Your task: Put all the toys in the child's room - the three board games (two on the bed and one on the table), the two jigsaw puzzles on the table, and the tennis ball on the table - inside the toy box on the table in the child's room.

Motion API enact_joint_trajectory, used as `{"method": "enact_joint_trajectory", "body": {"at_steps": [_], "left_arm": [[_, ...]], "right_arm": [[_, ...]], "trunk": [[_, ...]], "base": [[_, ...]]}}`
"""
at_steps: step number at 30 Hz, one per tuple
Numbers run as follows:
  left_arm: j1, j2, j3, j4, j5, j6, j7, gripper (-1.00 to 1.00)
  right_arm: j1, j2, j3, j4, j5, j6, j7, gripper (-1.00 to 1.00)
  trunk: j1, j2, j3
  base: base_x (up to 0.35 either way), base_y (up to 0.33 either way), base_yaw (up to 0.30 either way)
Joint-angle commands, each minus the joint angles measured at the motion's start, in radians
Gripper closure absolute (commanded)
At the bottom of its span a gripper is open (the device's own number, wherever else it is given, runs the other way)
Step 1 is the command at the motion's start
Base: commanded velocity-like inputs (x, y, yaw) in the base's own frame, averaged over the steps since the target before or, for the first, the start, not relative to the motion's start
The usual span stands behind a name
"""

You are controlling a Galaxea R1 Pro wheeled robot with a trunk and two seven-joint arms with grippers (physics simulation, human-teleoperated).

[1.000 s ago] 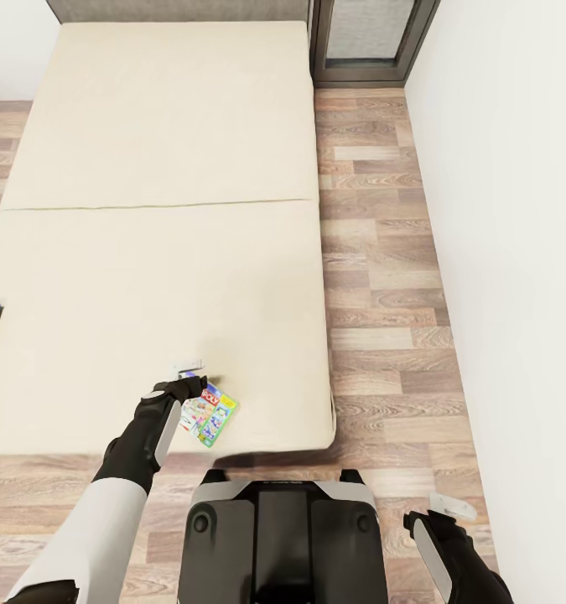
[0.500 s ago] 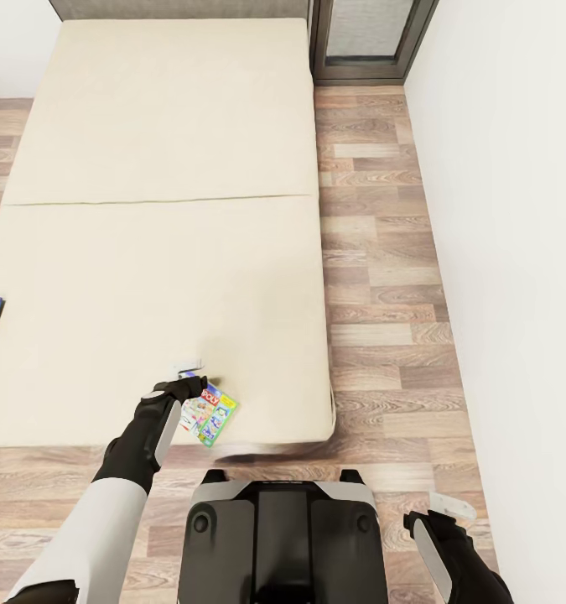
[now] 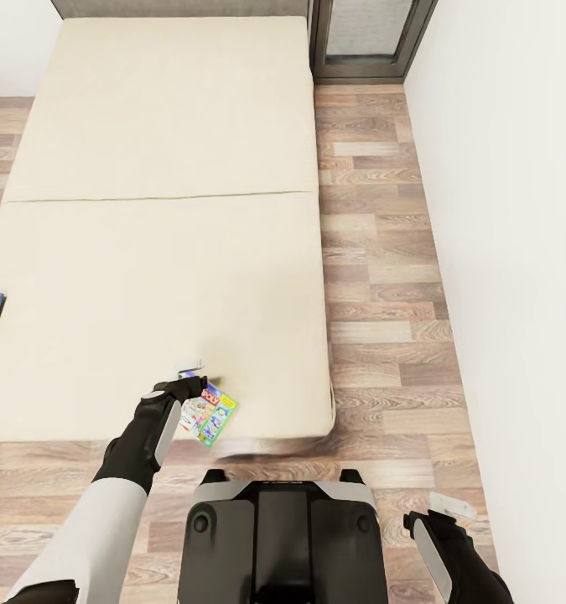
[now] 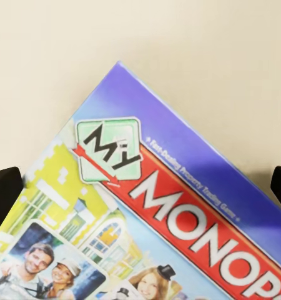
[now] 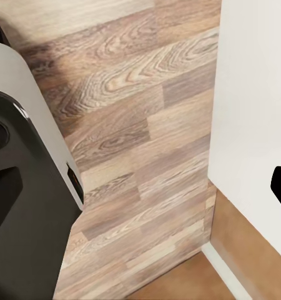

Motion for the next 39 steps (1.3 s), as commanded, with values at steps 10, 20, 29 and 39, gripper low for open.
{"method": "enact_joint_trajectory", "body": {"at_steps": [10,20,29,39], "left_arm": [[0.0,-0.001,0.002,0.0,0.005,0.005,0.001,-1.0],[0.0,-0.001,0.002,0.0,0.005,0.005,0.001,-1.0],[0.0,-0.001,0.002,0.0,0.005,0.005,0.001,-1.0],[0.0,-0.001,0.002,0.0,0.005,0.005,0.001,-1.0]], "right_arm": [[0.0,0.0,0.001,-0.002,-0.009,0.003,-0.007,-1.0],[0.0,0.0,0.001,-0.002,-0.009,0.002,-0.007,-1.0],[0.0,0.0,0.001,-0.002,-0.009,0.002,-0.007,-1.0],[0.0,0.0,0.001,-0.002,-0.009,0.002,-0.007,-1.0]], "trunk": [[0.001,-0.001,-0.001],[0.001,-0.001,-0.001],[0.001,-0.001,-0.001],[0.001,-0.001,-0.001]], "base": [[-0.017,0.0,0.0],[-0.036,0.0,0.0],[-0.02,0.0,0.0],[-0.008,0.0,0.0]]}}
